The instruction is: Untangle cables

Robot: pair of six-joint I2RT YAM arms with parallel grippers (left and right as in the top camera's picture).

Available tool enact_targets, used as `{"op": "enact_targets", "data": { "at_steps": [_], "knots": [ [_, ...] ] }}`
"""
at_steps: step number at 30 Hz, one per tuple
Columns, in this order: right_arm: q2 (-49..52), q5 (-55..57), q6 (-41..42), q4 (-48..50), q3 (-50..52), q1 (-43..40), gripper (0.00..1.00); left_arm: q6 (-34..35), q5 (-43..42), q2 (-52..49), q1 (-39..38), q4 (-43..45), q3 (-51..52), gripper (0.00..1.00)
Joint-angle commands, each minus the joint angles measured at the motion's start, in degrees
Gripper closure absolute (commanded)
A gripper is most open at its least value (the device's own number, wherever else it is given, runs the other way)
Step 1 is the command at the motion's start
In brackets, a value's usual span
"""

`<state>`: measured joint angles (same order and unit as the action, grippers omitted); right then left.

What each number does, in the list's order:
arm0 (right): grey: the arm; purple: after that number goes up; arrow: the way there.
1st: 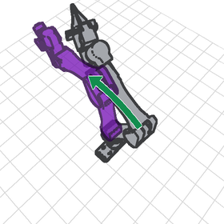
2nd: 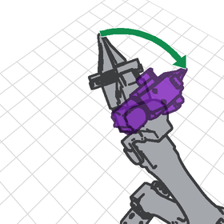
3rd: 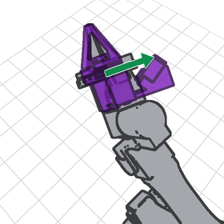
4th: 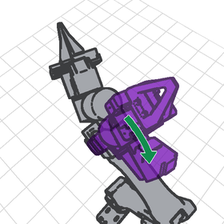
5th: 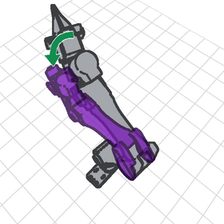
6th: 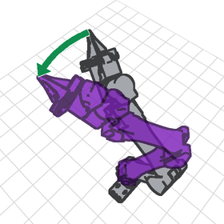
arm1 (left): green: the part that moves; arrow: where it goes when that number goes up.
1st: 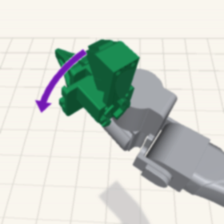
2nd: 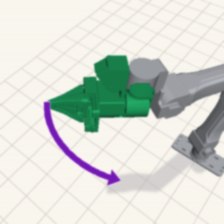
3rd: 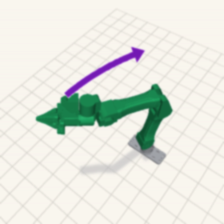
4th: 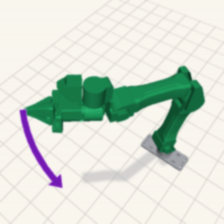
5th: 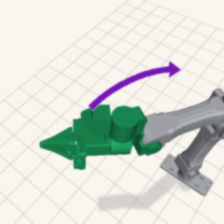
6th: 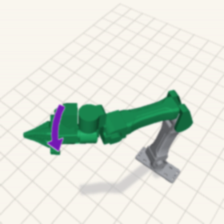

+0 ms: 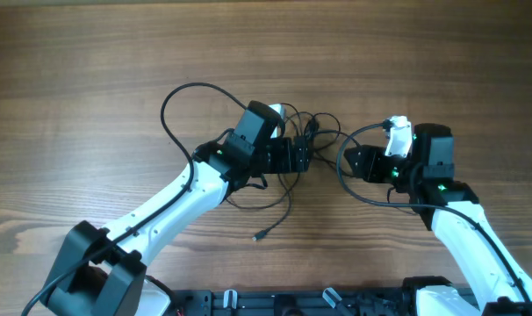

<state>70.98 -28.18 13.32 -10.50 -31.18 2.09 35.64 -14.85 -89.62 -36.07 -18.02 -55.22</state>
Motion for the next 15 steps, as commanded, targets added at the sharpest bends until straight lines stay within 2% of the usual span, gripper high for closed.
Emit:
{"op": "enact_targets", "data": {
  "at_steps": [1,6,11,15],
  "knots": [
    [1.5,-0.2,-12.7,-1.5,-0.2,1.3,0.34,2.6,1.7,-0.4,-0.2,0.0,0.3,0.03],
    [1.7,11.5,-17.3,-2.5,-0.2,4.3,0.36,2.6,2.1,-0.4,-0.2,0.0,0.3,0.0],
    [3.4,11.9,-17.8,-0.9,-0.2,5.0,0.36,2.5,2.5,-0.4,-0.2,-0.1,0.3,0.0],
    [7.2,11.9,-17.9,-0.9,-0.2,5.2,0.36,3.1,8.2,-0.4,1.1,-2.6,0.3,0.0]
  ]
}}
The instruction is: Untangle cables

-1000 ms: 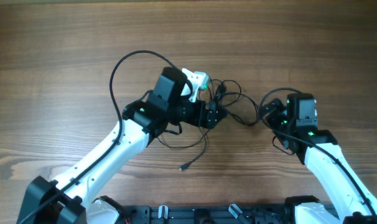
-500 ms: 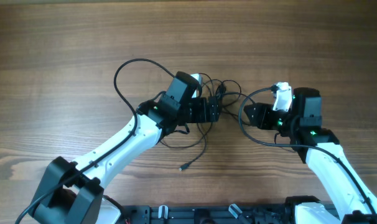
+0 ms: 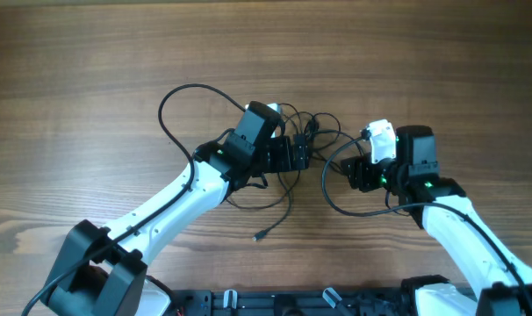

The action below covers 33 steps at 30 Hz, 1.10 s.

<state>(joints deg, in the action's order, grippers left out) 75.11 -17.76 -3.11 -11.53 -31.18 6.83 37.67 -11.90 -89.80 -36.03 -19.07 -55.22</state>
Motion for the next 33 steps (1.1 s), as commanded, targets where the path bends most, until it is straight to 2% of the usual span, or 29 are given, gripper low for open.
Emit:
{"op": "enact_targets", "data": {
  "at_steps": [1,4,12,14,18,33],
  "knots": [
    [4.3,1.4,-1.5,0.2,-0.2,0.4,0.35,2.8,6.4,-0.2,2.0,-2.7,0.3,0.0],
    [7.0,1.2,-2.9,0.4,-0.2,0.5,0.34,6.6,7.1,-0.2,5.7,-5.7,0.3,0.0],
    [7.8,1.7,-2.9,1.8,-0.2,2.6,0.34,6.7,6.8,-0.2,12.5,-9.8,0.3,0.0],
    [7.8,4.4,-2.2,3.0,-0.2,3.3,0.38,6.7,6.8,-0.2,12.7,-10.1,0.3,0.0],
    [7.8,10.5,-1.2,5.3,-0.2,3.7,0.36,6.7,6.8,-0.2,12.7,-10.2,0.3,0.0],
    [8.0,7.2,0.6,13.1,-0.2,4.6,0.36,6.7,6.9,-0.2,12.7,-9.9,0.3,0.0]
  ]
}}
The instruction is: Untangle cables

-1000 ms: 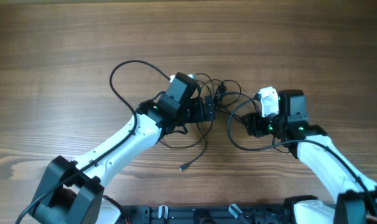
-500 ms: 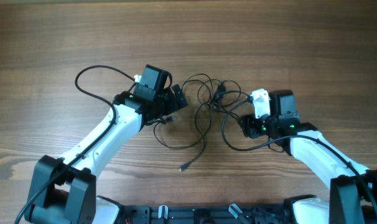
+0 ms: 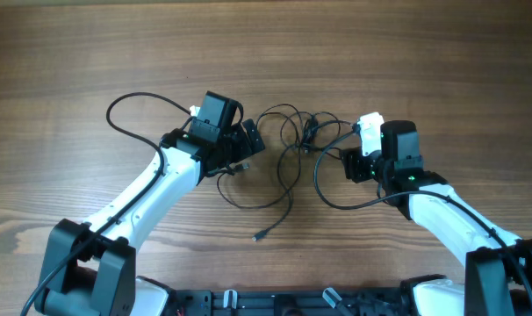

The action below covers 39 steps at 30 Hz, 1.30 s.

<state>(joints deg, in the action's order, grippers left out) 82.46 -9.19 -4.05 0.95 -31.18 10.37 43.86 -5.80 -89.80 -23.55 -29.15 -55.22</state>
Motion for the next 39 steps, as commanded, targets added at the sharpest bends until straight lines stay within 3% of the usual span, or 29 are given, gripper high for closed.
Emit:
{"op": "enact_targets", "data": {
  "at_steps": [1,7,9,12,15,20,23,25,29,39],
  "knots": [
    [0.9,-1.4,1.4,0.6,-0.2,1.6,0.36,0.5,0.8,-0.2,0.3,0.2,0.3,0.0],
    [5.4,-1.2,1.1,4.4,-0.2,4.0,0.34,0.5,0.8,-0.2,0.3,0.2,0.3,0.0],
    [7.6,-1.1,1.1,6.7,-0.2,4.0,0.4,0.5,0.7,-0.2,0.3,0.1,0.3,0.0],
    [8.4,-1.3,5.1,10.3,-0.2,4.0,0.55,0.1,-0.1,-0.2,0.2,-0.1,0.3,0.0],
    [8.4,-5.6,11.0,14.2,-0.3,4.0,0.95,-0.1,-3.5,-0.2,0.2,0.2,0.3,0.0],
    [7.6,-20.7,30.6,21.4,-0.3,4.0,0.95,-0.5,-23.6,-0.2,0.2,4.6,0.3,0.0],
    [7.6,-21.9,36.2,23.3,-0.3,4.0,0.95,-1.3,-35.2,-0.2,0.2,10.1,0.3,0.0],
    [7.6,-21.1,36.6,23.5,-0.3,4.0,0.95,3.0,-38.3,-0.2,0.2,11.1,0.3,0.0],
    [7.6,-21.1,37.6,23.5,-0.3,4.0,0.95,12.6,-35.4,-0.2,-0.1,8.5,0.3,0.1],
    [7.6,-25.5,42.0,23.8,-0.3,4.0,0.95,19.8,-12.2,-0.2,-9.7,12.5,0.3,0.18]
  ]
}}
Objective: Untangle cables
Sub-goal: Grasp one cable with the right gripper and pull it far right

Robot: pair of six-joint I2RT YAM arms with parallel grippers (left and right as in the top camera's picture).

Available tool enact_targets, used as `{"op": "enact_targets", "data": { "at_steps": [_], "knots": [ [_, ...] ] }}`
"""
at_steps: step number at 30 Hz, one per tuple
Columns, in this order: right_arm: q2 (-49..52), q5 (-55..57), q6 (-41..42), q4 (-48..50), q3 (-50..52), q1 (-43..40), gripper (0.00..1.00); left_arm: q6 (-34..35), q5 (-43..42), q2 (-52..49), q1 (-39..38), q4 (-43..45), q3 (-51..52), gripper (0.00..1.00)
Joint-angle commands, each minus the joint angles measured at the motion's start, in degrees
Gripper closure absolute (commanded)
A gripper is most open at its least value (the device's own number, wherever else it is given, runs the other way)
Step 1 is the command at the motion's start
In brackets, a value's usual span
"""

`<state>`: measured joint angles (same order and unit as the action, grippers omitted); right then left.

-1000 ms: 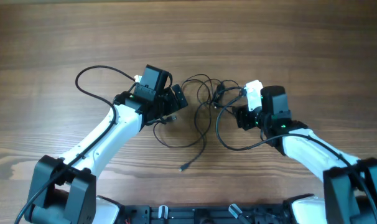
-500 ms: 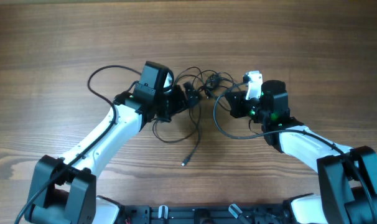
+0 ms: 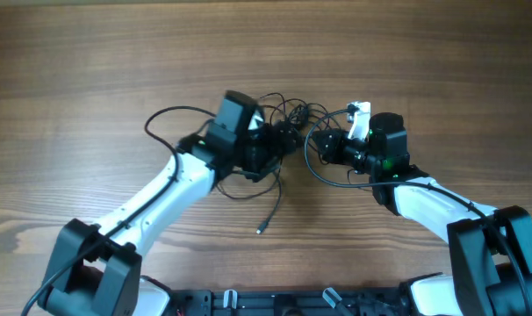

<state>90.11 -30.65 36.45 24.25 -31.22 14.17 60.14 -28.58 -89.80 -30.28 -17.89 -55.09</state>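
Observation:
A knot of thin black cables [image 3: 294, 114] lies at the middle of the table. My left gripper [image 3: 282, 146] reaches in from the left, its dark fingers shut on a strand at the knot's lower left edge. My right gripper [image 3: 326, 146] faces it from the right, shut on a strand that curves in a loop [image 3: 312, 167] below it. The two grippers are about a hand's width apart. Another black loop [image 3: 161, 123] trails out behind the left wrist. A loose cable tail ends in a small plug [image 3: 261, 230] nearer the front.
The brown wooden table [image 3: 90, 61] stretches around the cables. The white left arm [image 3: 152, 206] crosses the front left, and the right arm [image 3: 433, 206] crosses the front right. A dark base rail [image 3: 275, 303] runs along the front edge.
My left gripper was out at the left, away from the knot; now it is back at the knot's left edge, with its trailing loop shifted right. The right gripper has moved left and slightly farther back.
At first my left gripper was at the knot and the right gripper stood off to the right with a loop. The right one then came nearer. Later the left was drawn out left, spreading the cables. Now both grippers meet at the knot.

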Motion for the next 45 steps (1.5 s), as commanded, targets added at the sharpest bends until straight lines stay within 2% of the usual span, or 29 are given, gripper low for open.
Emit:
{"op": "enact_targets", "data": {
  "at_steps": [1,6,12,20,23,24,25,26,27,29,33,36,39,42,45],
  "knots": [
    [0.0,-5.0,1.5,0.5,-0.3,0.2,0.95,4.9,12.5,-0.2,-3.5,1.2,0.1,0.21],
    [0.0,-7.3,1.7,0.5,-0.3,0.2,0.95,10.2,17.8,-1.2,-4.0,1.9,0.1,0.33],
    [0.0,-8.0,2.6,0.9,-0.3,0.1,0.95,11.1,17.7,-6.7,-4.0,9.6,0.1,0.35],
    [0.0,-8.0,3.5,5.6,-0.3,-0.1,0.95,14.3,18.0,-11.3,-3.9,14.5,0.1,0.42],
    [0.0,-8.0,4.3,5.3,-0.3,0.0,0.96,14.3,19.5,-12.2,-3.9,17.5,0.1,0.4],
    [0.0,-8.0,4.2,5.3,-0.3,0.0,0.95,14.3,20.7,-12.4,-3.9,18.3,0.1,0.44],
    [0.0,-8.0,4.3,5.3,-0.3,0.0,0.95,14.3,22.2,-12.4,-3.9,18.6,0.1,0.62],
    [0.0,-8.0,4.3,5.3,-0.3,0.0,0.95,14.3,23.2,-12.4,-3.9,18.5,0.1,0.89],
    [0.0,-8.0,4.3,5.3,-0.3,0.0,0.96,14.2,23.9,-12.4,-3.9,18.2,0.1,0.96],
    [-0.1,-8.5,4.3,6.4,-0.3,-0.9,0.95,12.6,24.2,-12.4,-3.8,16.6,0.1,0.96],
    [-2.3,-15.3,5.7,9.5,-0.3,-6.8,0.95,2.5,24.0,-11.5,-2.5,6.3,0.1,0.96],
    [-6.1,-21.6,8.0,9.6,-0.3,-16.1,0.95,-4.1,24.3,-8.2,1.8,-6.9,0.1,0.96],
    [-10.6,-24.2,10.7,9.6,-0.3,-26.0,0.95,-10.4,25.3,-2.8,7.6,-15.6,0.1,0.96],
    [-16.1,-25.4,13.3,10.3,-0.3,-34.5,0.95,-13.5,25.3,2.2,12.8,-19.4,0.1,0.96],
    [-23.2,-25.7,14.6,11.0,-0.3,-41.7,0.95,-13.5,25.3,6.2,18.1,-22.7,0.1,0.96]
  ]
}}
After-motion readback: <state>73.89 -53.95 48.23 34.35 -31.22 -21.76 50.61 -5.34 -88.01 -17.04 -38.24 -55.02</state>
